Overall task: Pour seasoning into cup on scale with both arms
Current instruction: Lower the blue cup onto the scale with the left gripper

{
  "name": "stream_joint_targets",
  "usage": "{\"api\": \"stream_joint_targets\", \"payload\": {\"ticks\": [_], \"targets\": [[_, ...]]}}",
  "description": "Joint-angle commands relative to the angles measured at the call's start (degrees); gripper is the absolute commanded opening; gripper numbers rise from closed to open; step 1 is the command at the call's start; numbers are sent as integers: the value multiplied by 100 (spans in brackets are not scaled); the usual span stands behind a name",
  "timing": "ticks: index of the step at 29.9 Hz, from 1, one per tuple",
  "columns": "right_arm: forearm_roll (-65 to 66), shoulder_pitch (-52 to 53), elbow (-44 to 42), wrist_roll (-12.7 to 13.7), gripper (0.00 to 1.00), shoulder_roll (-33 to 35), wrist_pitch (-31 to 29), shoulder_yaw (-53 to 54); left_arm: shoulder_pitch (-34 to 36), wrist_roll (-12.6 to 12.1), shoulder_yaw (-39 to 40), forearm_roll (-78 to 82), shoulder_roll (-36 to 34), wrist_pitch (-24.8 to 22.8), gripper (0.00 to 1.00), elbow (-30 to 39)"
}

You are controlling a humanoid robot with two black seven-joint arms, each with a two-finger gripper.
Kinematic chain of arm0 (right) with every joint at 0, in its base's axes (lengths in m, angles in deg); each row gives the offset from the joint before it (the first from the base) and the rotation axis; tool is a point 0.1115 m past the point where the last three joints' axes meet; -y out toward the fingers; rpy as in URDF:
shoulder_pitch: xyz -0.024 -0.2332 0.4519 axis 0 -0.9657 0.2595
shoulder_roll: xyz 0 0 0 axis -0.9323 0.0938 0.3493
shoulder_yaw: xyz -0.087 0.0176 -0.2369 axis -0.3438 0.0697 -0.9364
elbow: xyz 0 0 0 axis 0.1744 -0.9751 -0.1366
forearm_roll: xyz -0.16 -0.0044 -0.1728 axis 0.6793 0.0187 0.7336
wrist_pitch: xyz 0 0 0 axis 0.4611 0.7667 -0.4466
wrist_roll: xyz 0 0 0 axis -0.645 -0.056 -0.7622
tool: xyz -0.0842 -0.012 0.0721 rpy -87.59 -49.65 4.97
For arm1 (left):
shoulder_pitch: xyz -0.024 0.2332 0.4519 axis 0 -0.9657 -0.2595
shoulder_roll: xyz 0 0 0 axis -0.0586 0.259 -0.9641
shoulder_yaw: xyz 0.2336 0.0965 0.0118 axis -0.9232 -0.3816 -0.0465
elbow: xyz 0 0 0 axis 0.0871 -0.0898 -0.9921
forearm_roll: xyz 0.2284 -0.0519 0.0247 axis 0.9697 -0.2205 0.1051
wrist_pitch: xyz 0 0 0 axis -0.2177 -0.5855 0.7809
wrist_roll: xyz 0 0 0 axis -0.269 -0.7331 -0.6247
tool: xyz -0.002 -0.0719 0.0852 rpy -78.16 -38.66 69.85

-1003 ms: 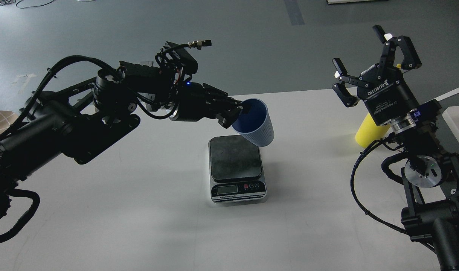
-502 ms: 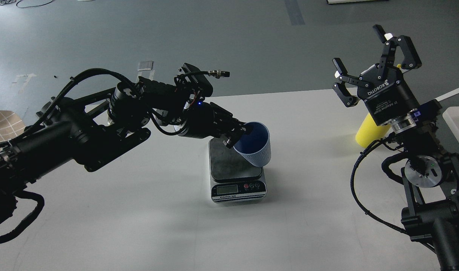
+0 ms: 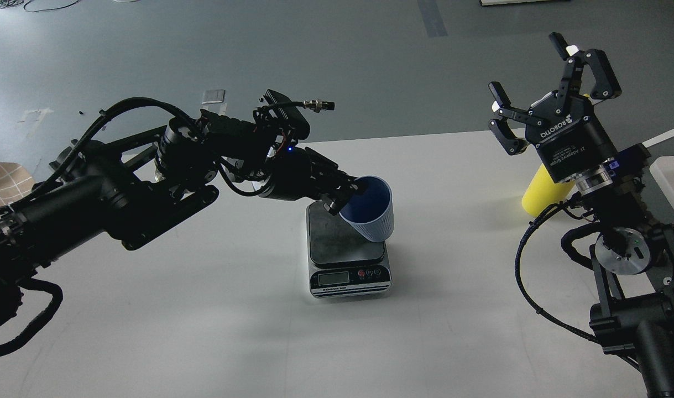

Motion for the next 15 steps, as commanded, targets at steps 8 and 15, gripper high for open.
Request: {"api": "stream_joint_targets", "payload": {"ticks": [8,15], "targets": [[1,-5,-10,0,100,0,0,0,40,0,-334,-4,10,0,0,-204],[2,-14,-10,0,100,0,0,0,58,0,-334,-4,1,0,0,-213]]}}
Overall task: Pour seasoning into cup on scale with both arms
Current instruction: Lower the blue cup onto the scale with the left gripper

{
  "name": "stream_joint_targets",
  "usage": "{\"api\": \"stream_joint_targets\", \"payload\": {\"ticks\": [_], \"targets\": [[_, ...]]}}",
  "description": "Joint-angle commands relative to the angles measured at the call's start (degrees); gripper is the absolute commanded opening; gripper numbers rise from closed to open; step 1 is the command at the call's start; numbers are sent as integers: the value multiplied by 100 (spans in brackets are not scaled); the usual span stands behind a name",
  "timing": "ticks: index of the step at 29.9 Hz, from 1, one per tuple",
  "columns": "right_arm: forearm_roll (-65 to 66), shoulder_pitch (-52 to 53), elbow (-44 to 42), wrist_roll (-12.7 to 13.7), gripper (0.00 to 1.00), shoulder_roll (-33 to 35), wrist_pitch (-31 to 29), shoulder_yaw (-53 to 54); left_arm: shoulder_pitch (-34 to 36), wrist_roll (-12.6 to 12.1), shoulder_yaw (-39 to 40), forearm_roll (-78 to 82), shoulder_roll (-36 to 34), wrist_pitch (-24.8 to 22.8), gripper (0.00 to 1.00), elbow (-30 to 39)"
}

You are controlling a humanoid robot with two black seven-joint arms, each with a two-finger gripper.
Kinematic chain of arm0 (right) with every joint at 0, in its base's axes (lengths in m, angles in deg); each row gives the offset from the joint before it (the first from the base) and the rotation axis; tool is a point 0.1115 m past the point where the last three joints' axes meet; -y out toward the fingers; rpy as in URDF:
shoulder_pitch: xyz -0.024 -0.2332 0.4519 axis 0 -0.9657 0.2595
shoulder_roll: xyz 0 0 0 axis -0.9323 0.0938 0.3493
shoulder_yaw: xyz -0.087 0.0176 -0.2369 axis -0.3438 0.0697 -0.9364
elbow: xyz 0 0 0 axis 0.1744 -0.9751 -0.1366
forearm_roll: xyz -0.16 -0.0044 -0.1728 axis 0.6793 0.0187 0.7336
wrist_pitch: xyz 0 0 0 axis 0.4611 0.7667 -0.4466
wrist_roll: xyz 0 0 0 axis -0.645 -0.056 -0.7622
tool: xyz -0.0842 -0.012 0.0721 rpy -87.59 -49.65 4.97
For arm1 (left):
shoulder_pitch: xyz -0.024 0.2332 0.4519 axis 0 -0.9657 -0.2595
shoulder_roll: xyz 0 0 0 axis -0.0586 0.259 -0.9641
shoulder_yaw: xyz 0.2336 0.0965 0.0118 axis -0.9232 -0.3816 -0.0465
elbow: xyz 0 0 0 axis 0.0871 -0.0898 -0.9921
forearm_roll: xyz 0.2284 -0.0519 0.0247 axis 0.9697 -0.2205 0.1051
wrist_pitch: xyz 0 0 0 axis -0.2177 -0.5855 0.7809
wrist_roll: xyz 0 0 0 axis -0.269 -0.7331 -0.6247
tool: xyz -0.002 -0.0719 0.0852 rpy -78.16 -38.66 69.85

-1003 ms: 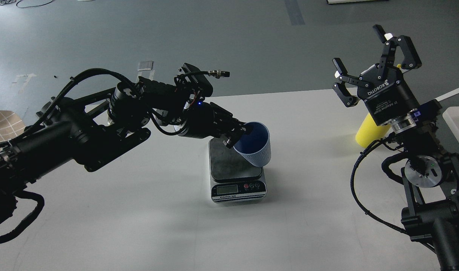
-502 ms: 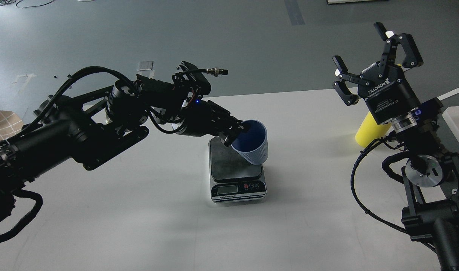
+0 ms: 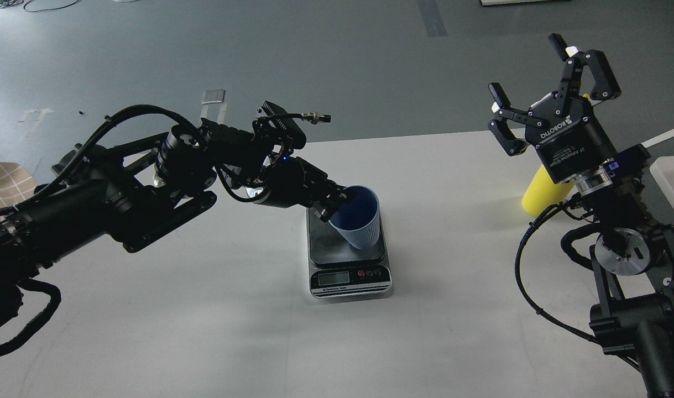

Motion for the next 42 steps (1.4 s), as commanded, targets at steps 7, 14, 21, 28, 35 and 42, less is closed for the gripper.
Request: {"api": "stream_joint_targets", "payload": {"ticks": [7,14,21,28,35,42], "targets": [[13,-22,-9,0,100,0,0,-17,1,0,-10,0,-26,0,0,-7],[4,-48,0,0,100,0,0,-44,10,0,-10,0,-70,0,0,-16],[4,-48,0,0,100,0,0,-44,-34,0,-19,9,-61,0,0,-95],[4,-48,0,0,100,0,0,-35,1,0,-335,0,-70,0,0,-104],[4,-40,0,0,100,0,0,-35,-8,0,-344,-8,-70,0,0,-262],[4,-40,0,0,100,0,0,-35,1,0,-335,-52,-78,0,0,-324]]}}
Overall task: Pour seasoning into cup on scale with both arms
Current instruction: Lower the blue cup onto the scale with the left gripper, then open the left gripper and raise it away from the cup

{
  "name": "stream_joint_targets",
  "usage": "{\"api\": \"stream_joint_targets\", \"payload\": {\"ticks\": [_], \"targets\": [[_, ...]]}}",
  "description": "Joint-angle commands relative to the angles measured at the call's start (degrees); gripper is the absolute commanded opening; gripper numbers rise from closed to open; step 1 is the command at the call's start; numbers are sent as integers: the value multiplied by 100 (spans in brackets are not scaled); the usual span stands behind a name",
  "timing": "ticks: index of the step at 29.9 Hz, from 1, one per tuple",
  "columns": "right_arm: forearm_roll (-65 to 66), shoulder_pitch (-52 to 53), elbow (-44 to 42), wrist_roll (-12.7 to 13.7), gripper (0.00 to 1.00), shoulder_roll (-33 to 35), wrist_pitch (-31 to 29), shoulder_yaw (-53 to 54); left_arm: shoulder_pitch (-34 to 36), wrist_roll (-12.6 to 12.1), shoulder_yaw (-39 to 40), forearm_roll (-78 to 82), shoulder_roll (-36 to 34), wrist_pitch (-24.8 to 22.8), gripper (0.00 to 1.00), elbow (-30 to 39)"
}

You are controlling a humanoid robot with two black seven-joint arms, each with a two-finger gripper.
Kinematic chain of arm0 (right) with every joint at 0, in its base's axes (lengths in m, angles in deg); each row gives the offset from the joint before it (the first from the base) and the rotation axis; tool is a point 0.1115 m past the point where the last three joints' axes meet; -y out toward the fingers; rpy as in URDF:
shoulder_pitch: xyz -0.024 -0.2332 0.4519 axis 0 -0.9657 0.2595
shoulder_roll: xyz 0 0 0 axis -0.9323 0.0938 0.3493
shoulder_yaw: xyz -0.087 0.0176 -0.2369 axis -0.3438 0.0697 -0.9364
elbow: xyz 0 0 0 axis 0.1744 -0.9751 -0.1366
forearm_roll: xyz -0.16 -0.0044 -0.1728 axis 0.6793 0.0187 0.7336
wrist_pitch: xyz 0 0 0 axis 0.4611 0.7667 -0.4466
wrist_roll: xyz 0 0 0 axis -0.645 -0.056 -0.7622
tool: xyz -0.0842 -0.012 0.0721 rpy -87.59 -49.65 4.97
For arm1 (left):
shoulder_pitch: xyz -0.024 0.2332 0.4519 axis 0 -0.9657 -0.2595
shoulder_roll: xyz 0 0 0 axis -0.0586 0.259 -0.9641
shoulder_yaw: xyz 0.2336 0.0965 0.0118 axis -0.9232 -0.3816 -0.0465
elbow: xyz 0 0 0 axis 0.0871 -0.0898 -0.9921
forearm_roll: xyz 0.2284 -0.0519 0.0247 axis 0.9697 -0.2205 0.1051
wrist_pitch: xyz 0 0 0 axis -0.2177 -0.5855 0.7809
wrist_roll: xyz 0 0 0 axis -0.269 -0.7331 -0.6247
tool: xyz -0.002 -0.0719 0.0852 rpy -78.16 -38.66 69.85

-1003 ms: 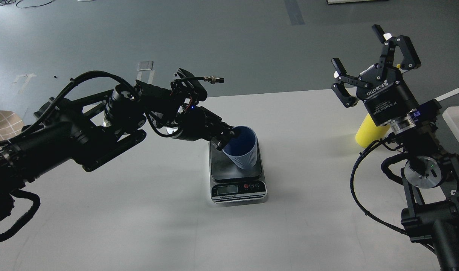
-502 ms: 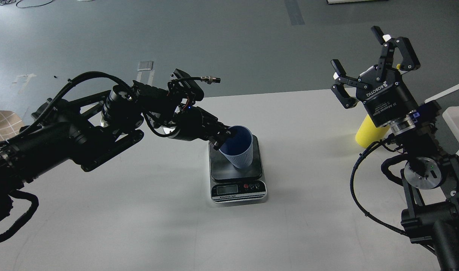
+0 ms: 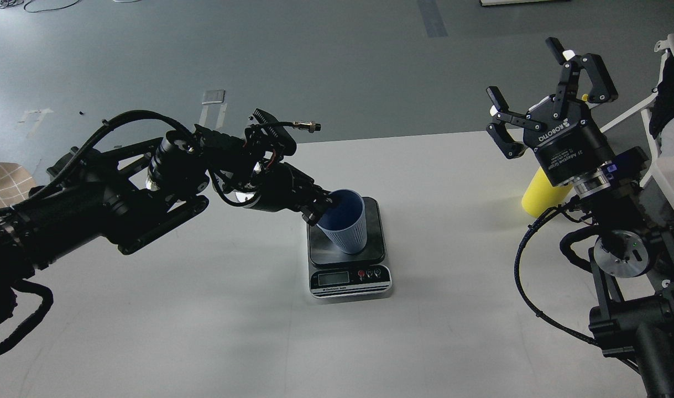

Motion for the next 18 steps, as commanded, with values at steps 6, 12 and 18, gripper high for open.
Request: {"api": "stream_joint_targets", "payload": {"ticks": [6,12,18], "targets": [[2,9,-9,0,100,0,0,0,7,-2,61,-63,-33,-2,15,1],[-7,0,0,0,100,0,0,8,25,-2,88,-98,-33,-2,33,36],[-7,9,0,0,100,0,0,17,78,-2,96,-318,-33,-2,54,80]]}}
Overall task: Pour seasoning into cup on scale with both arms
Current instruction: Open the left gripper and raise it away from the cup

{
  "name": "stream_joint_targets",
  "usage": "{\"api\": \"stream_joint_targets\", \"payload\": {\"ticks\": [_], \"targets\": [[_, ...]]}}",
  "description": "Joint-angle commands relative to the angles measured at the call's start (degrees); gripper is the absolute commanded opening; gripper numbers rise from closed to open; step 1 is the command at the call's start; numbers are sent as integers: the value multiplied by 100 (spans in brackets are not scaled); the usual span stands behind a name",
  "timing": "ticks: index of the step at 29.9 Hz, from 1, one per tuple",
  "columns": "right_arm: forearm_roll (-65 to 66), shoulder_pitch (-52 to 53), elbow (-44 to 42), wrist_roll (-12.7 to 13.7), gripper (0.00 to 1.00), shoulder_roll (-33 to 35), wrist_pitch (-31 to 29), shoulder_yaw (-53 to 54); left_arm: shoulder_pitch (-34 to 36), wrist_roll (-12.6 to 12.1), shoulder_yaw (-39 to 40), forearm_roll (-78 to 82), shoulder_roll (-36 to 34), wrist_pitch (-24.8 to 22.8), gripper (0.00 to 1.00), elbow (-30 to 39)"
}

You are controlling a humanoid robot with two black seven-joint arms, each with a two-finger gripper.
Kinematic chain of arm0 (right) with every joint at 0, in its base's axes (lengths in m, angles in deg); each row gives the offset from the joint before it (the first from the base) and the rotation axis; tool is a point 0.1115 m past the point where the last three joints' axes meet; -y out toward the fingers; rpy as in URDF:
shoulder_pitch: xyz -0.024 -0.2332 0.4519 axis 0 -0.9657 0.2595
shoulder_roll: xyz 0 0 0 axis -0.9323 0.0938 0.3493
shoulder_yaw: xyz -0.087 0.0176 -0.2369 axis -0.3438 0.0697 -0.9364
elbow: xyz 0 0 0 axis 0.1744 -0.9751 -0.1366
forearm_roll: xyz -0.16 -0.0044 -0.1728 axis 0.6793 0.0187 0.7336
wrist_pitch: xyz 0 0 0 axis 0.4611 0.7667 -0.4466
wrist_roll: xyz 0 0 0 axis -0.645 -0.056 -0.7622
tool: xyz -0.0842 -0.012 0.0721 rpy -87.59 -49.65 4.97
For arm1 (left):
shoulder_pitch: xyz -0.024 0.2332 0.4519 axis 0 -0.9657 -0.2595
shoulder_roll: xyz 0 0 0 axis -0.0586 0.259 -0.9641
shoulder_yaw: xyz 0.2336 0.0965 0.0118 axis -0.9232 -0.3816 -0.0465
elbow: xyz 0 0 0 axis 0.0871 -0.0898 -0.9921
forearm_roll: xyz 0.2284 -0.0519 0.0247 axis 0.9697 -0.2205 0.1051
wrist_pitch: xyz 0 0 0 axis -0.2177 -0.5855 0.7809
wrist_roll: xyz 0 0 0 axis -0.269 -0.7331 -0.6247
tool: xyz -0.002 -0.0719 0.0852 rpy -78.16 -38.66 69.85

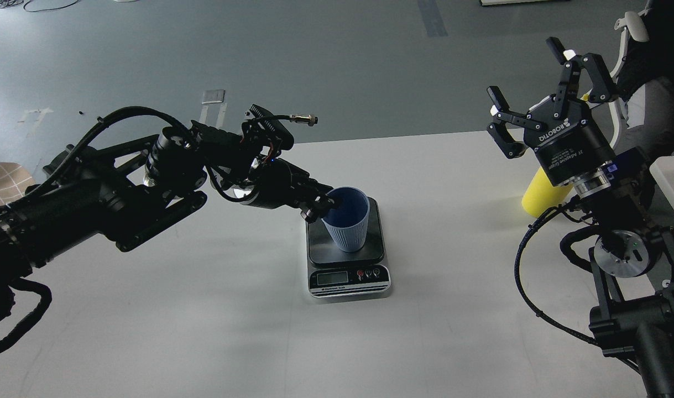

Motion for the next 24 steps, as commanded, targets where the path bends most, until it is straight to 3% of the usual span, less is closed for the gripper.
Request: {"api": "stream_joint_targets", "payload": {"ticks": [1,7,17,20,24], "targets": [[-4,-1,2,0,100,0,0,8,40,3,2,-150,0,1,57,14],[-4,8,2,0,100,0,0,8,163,3,11,-466,-8,1,67,14],[-4,17,11,0,100,0,0,17,524,3,46,-1485,-175,1,71,23],[-13,17,11,0,100,0,0,17,568,3,379,-2503,-342,1,78,14],[-13,17,11,0,100,0,0,17,437,3,968,-4336,-588,1,79,14]]}}
